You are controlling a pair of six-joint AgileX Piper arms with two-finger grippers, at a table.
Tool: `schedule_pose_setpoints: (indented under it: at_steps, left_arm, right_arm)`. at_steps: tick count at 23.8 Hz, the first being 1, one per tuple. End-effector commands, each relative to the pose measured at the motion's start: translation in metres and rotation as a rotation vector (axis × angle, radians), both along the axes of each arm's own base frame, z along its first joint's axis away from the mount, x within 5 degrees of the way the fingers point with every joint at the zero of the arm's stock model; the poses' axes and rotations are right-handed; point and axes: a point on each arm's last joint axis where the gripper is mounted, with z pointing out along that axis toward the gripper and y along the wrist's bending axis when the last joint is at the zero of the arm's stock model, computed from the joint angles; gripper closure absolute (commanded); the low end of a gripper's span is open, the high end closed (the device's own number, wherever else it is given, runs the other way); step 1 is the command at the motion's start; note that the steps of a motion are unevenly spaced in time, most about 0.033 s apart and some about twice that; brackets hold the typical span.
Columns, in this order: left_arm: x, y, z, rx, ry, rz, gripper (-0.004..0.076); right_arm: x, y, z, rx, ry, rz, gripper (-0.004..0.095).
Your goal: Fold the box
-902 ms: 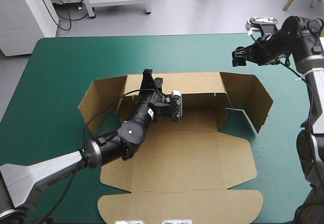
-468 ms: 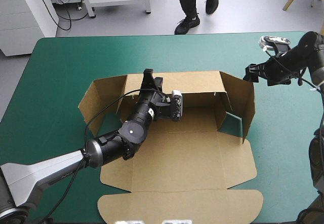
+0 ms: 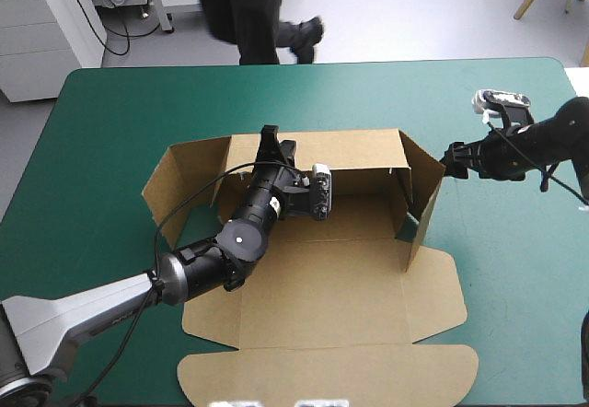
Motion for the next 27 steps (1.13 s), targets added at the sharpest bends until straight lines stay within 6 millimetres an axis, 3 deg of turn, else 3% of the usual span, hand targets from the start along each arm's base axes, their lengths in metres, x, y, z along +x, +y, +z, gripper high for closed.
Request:
schedule_pose_setpoints:
  at_steps: [1, 7, 13, 17, 27]
  left_arm:
    - [-0.002, 0.001, 0.021, -0.015, -0.087, -0.015, 0.0734]
    - [-0.002, 0.001, 0.021, -0.015, -0.087, -0.015, 0.0734]
    - [-0.002, 0.001, 0.021, -0.015, -0.087, -0.015, 0.0734]
    - [-0.002, 0.001, 0.021, -0.015, -0.087, -0.015, 0.0734]
    - [-0.002, 0.001, 0.021, -0.014, -0.086, -0.015, 0.0734]
  right_arm:
    - [-0.019, 0.008, 0.016, 0.049, -0.141, 0.029, 0.0125]
    - [-0.049, 0.020, 0.004, 0.065, -0.281, 0.140, 0.0125]
    - [-0.066, 0.024, -0.005, 0.017, -0.348, 0.213, 0.0125]
    - [-0.064, 0.050, -0.016, -0.054, -0.406, 0.281, 0.0125]
    - [-0.068, 0.114, -0.023, -0.121, -0.525, 0.180, 0.0125]
